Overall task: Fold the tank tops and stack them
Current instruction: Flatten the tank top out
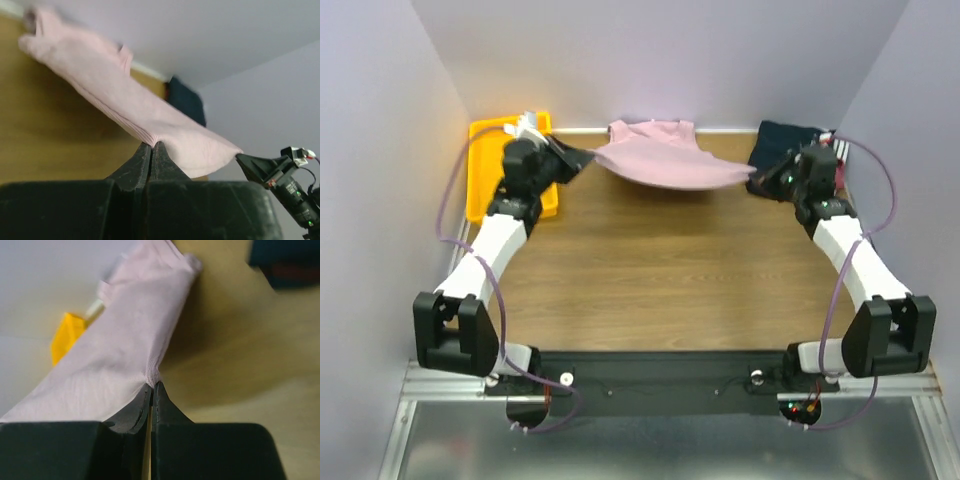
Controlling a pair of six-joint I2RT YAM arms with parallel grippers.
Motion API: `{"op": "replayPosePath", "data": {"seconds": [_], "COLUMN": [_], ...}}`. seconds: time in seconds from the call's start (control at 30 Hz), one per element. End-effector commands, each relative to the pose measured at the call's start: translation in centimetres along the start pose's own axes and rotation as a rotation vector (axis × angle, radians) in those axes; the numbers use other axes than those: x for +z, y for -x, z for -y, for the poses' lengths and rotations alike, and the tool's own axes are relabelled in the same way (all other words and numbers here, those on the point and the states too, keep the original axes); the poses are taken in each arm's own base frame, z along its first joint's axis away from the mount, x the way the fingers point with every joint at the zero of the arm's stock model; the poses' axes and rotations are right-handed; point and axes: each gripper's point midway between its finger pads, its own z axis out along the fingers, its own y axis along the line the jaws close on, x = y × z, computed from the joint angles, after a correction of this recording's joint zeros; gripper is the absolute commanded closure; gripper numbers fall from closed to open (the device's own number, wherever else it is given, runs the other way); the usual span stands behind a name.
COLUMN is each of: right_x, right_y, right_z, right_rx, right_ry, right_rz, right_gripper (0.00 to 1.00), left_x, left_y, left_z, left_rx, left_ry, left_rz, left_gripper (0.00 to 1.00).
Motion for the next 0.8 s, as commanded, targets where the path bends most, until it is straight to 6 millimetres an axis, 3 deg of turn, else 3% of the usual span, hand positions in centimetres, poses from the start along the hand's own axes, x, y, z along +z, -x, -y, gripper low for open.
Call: {"op": "replayPosePath", "data": {"seconds": [0.0,0.03,0.07,0.1,0.13,0.17,0.23,0.4,0.5,0.6,0.7,0.77], "right_x": [-0.3,-0.5,-1.4,-1.6,-2.4,-3.1,-4.6,-7.1,-8.1,-8.7,-8.7,-8.6], "right_y": [-7.7,-9.0,-12.0,-11.8,-14.5,-15.2,-18.1,-20.0,-20.6,-19.3,-18.0,-17.8], "right_z": [7.7,9.0,12.0,11.4,13.9,14.2,16.8,18.5,19.6,19.5,19.0,19.8], "right_rx": [0.069,0.077,0.099,0.115,0.140,0.152,0.192,0.242,0.237,0.196,0.163,0.138], "right_ry": [-0.095,-0.106,-0.157,-0.138,-0.176,-0.160,-0.207,-0.221,-0.265,-0.290,-0.298,-0.335], "right_rz": [-0.124,-0.139,-0.190,-0.184,-0.231,-0.231,-0.271,-0.254,-0.254,-0.210,-0.180,-0.174], "right_gripper": [1.00,1.00,1.00,1.00,1.00,1.00,1.00,0.92,0.70,0.45,0.43,0.43], "left_x": [-1.4,-2.3,-2.6,-3.1,-4.3,-4.8,-6.4,-9.2,-10.1,-11.1,-11.9,-12.3], "left_y": [-7.8,-11.7,-13.2,-15.1,-18.5,-19.9,-23.1,-25.6,-25.7,-25.5,-25.1,-25.2], "left_z": [-3.2,-6.7,-7.4,-8.4,-10.1,-10.7,-12.5,-14.3,-14.5,-15.0,-15.4,-15.8], "left_rx": [-0.058,-0.099,-0.102,-0.106,-0.116,-0.122,-0.147,-0.208,-0.217,-0.202,-0.193,-0.186], "left_ry": [-0.007,0.062,0.069,0.092,0.137,0.150,0.203,0.270,0.294,0.335,0.369,0.391], "left_rz": [-0.082,-0.150,-0.160,-0.189,-0.253,-0.274,-0.329,-0.343,-0.339,-0.336,-0.325,-0.324], "left_gripper": [1.00,1.00,1.00,1.00,1.00,1.00,1.00,1.00,1.00,1.00,1.00,1.00]}}
